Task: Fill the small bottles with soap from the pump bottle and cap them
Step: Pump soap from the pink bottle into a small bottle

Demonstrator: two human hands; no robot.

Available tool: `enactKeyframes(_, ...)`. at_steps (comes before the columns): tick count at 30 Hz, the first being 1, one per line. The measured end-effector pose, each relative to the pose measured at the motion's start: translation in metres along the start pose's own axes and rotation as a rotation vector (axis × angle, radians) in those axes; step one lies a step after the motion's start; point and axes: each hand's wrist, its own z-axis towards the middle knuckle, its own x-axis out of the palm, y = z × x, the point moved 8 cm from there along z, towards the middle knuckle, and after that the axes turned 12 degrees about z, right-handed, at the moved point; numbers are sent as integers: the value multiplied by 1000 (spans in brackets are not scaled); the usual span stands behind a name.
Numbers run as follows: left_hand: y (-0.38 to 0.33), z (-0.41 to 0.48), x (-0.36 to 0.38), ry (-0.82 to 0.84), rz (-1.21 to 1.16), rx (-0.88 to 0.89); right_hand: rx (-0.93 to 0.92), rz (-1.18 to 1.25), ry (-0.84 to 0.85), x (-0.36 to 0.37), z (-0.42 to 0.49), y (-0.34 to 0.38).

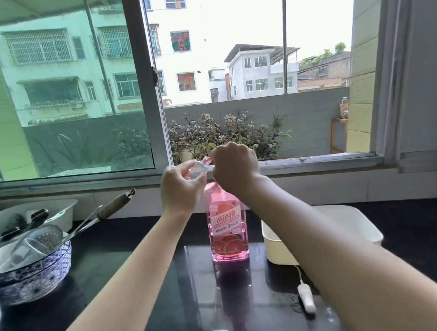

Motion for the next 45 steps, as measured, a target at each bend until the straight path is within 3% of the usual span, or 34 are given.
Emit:
enactKeyframes(4, -4, 3, 1, 13, -3, 1, -5, -15, -18, -8, 7, 2)
enactKeyframes(9, 5, -5, 7, 21, 22, 10, -3, 36, -162, 18, -15, -5)
enactKeyframes(16, -4, 2, 0, 26, 10, 17, 29, 42, -40, -4, 5, -9)
enactKeyframes(22, 3, -4, 5, 18, -1, -5, -42, 159, -206, 22, -13, -10)
enactKeyframes(29, 4, 0, 2, 29, 30, -21, -51, 138, -113, 13, -2, -8)
enactKeyframes(34, -1, 5, -1, 26, 41, -25, -39, 251, -89, 6, 14, -14)
enactKeyframes(40, 10, 0, 9, 42, 68, -33, -74, 275, -289, 17, -15, -17)
enactKeyframes(45, 15, -2, 11, 74, 89, -62, -77, 223, -245, 27, -13, -17)
